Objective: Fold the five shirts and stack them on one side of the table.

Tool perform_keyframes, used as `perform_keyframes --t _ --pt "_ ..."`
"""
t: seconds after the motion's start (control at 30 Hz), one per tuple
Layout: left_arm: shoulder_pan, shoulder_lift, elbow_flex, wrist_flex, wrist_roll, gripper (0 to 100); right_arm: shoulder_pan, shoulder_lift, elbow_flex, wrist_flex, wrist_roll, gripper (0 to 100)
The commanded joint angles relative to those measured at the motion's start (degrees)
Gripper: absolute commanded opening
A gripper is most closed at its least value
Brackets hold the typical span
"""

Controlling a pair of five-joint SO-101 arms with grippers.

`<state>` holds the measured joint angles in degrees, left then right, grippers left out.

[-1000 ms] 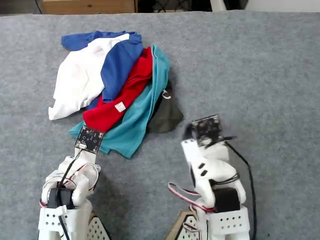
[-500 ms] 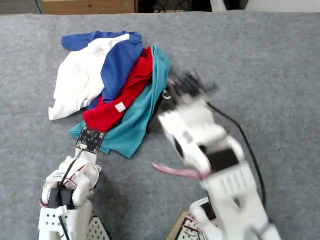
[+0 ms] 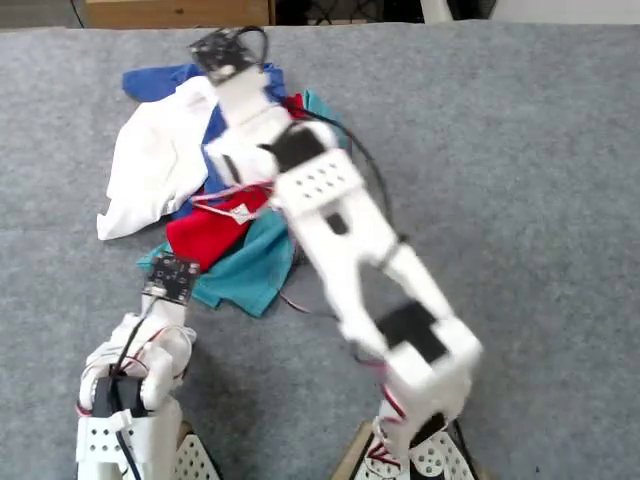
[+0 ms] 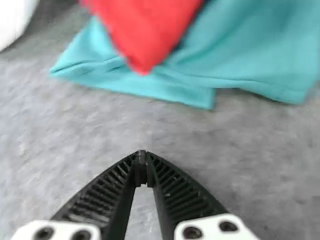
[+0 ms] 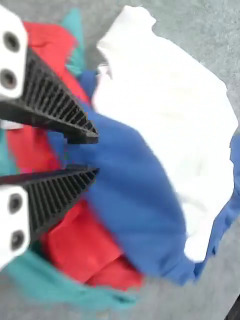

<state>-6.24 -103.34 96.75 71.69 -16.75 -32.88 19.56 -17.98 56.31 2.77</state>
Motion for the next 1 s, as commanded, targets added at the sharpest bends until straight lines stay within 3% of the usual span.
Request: perform_keyframes --t 0.0,0.17,0.23,0.43,0.57,0.63,0.8,0.97 --pt "-5.76 -0.62 0.48 1.41 0.18 3 -1.76 11.56 -14.73 0.18 -2.73 8.9" --pt "-6.64 -0.62 0.48 1.41 0.26 3 -1.76 25.19 -29.93 3.43 -4.13 7.4" --pt "-6.73 -0.62 0.48 1.41 0.26 3 -1.32 28.35 -35.74 9.32 -3.78 0.9" --pt "-7.08 -0.70 0.13 1.32 0.35 3 0.62 32.13 -53.41 30.51 -3.60 1.5" --pt "-7.08 -0.62 -1.89 0.53 5.98 3 0.79 32.31 -63.78 45.19 -3.69 1.5" --pt "-7.08 -0.53 -2.07 -0.35 8.70 3 2.02 31.52 -65.80 45.01 -3.87 1.4" --pt "-8.31 -0.53 -4.53 -2.37 14.59 3 2.99 22.02 -57.71 45.19 -3.78 1.3" --pt "-10.68 -0.44 -8.92 -2.73 15.21 3 1.49 3.47 -27.74 45.01 -3.78 1.3"
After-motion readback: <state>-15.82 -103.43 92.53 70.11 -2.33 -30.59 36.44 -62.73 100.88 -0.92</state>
